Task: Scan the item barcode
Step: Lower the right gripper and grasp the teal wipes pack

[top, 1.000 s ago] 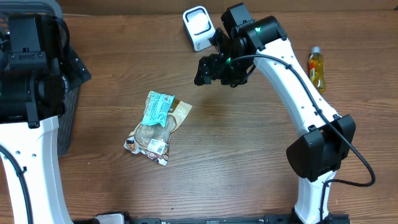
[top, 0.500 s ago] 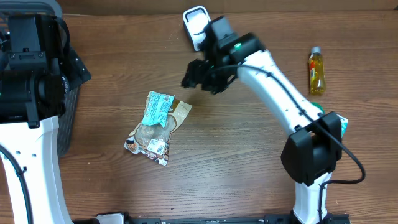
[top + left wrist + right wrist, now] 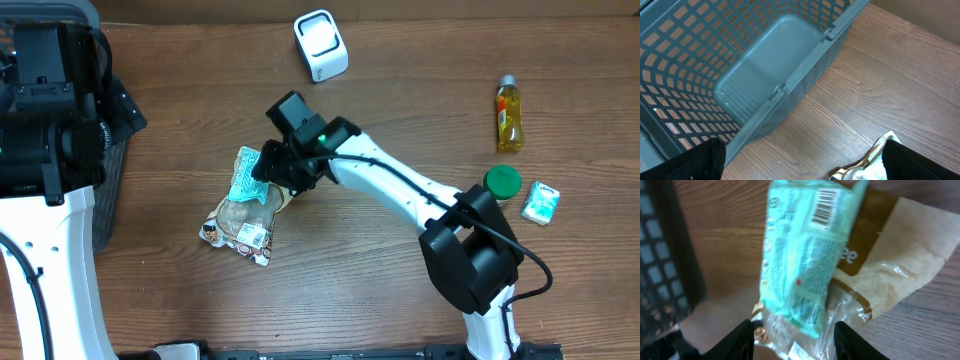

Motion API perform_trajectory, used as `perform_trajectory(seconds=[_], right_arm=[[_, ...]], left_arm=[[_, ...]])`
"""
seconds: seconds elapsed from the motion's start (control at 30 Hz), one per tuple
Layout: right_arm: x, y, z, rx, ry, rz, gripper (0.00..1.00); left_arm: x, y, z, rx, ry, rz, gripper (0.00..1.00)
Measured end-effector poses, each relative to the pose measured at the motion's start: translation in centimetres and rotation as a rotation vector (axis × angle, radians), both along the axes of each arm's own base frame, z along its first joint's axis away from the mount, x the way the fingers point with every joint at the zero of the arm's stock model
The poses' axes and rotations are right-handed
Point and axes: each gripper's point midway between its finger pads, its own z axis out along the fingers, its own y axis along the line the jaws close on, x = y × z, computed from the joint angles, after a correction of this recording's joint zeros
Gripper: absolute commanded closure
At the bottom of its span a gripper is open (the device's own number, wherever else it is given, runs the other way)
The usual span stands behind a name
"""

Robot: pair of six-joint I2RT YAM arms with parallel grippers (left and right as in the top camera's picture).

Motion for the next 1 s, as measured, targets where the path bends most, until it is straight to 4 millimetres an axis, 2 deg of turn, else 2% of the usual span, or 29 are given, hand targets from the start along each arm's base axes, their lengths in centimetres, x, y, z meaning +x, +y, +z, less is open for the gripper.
perform_trajectory(seconds=[0.17,0.33,0.37,0.4,0.6,0.7,0.83,1.0], right_arm=[[0.6,1.5,-0.3,0.018,-0.046,-0.042,0.54],[-0.1,2.4,-0.6,-0.009,-0.065,-0.08,0.54],[-0.2,2.5,-0.7,-0.015,-0.067,-0.086,0.53],[-0.3,2.6,-1.0,-0.02,-0.068,-0.091,0.48],[0.2,2.3,-2.5,-0.056,-0.065,-0.127,0.48],[0.3,2.2,-2.6,-0.059,-0.068,-0.133,0.5],[0.3,2.2,-2.5,-0.049,-0.058,-0.132,0.44],[1.4,1.2,-2.4,-0.026,-0.036,-0.12,0.45]], left_arm=[[0.0,0.0,0.0,0.0,0.0,0.0,0.0],[0.0,0.0,0.0,0.0,0.0,0.0,0.01],[0.0,0.0,0.0,0.0,0.0,0.0,0.0],[0.0,0.0,0.0,0.0,0.0,0.0,0.0],[0.0,0.0,0.0,0.0,0.0,0.0,0.0],[0.0,0.0,0.0,0.0,0.0,0.0,0.01],[0.0,0.0,0.0,0.0,0.0,0.0,0.01],[0.0,0.0,0.0,0.0,0.0,0.0,0.0]])
